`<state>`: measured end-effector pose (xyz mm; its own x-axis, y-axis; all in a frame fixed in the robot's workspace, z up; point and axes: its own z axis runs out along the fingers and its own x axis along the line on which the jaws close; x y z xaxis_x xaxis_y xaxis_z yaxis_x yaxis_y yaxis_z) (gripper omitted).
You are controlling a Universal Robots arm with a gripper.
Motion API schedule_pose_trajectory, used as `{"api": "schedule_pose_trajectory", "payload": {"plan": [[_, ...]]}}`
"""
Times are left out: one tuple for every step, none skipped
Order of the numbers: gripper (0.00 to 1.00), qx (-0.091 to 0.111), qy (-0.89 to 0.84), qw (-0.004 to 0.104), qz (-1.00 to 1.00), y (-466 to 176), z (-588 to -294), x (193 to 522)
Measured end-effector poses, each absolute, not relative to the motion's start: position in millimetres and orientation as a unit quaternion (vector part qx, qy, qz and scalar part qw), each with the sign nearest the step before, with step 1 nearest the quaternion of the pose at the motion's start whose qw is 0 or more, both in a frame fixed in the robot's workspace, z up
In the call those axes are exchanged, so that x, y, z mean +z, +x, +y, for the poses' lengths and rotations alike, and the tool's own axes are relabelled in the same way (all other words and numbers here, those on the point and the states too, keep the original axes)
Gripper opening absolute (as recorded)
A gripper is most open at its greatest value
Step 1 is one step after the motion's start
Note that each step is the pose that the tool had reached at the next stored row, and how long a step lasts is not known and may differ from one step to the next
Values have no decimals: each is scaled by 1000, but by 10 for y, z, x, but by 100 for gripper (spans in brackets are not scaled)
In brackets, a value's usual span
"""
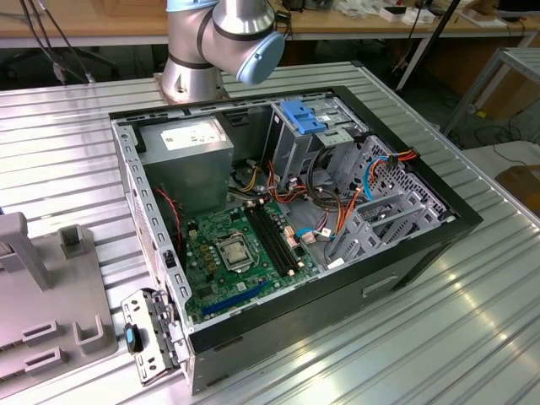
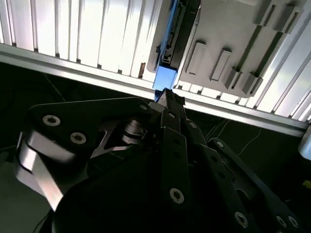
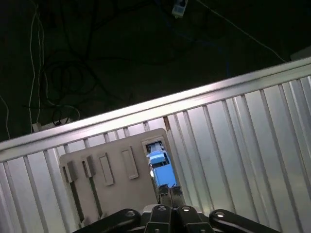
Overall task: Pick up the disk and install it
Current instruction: 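Pick up the disk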
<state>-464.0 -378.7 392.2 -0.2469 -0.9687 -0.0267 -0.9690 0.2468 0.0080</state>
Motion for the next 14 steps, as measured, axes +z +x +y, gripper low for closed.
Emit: {"api": "schedule_pose_trajectory", "payload": {"plan": [[11, 11, -626, 8, 780, -4640, -3787, 3922], [11, 12, -638, 8, 770, -4640, -3787, 3922], [11, 11, -645, 8, 764, -4640, -3787, 3922], [11, 11, -650, 8, 759, -4640, -3787, 3921], [11, 11, -659, 8, 752, -4640, -3788, 3921], [11, 11, -665, 9, 747, -4639, -3788, 3920], [11, 9, -670, 10, 743, -4640, -3788, 3917], [11, 7, -672, 12, 741, -4640, -3787, 3916], [11, 4, -675, 13, 737, -4640, -3788, 3914], [11, 4, -682, 14, 731, -4639, -3788, 3911], [11, 4, -688, 14, 726, -4639, -3788, 3910], [11, 4, -700, 14, 714, -4641, -3787, 3906], [11, 4, -706, 14, 708, -4641, -3787, 3907], [11, 4, -710, 14, 704, -4641, -3787, 3906]]}}
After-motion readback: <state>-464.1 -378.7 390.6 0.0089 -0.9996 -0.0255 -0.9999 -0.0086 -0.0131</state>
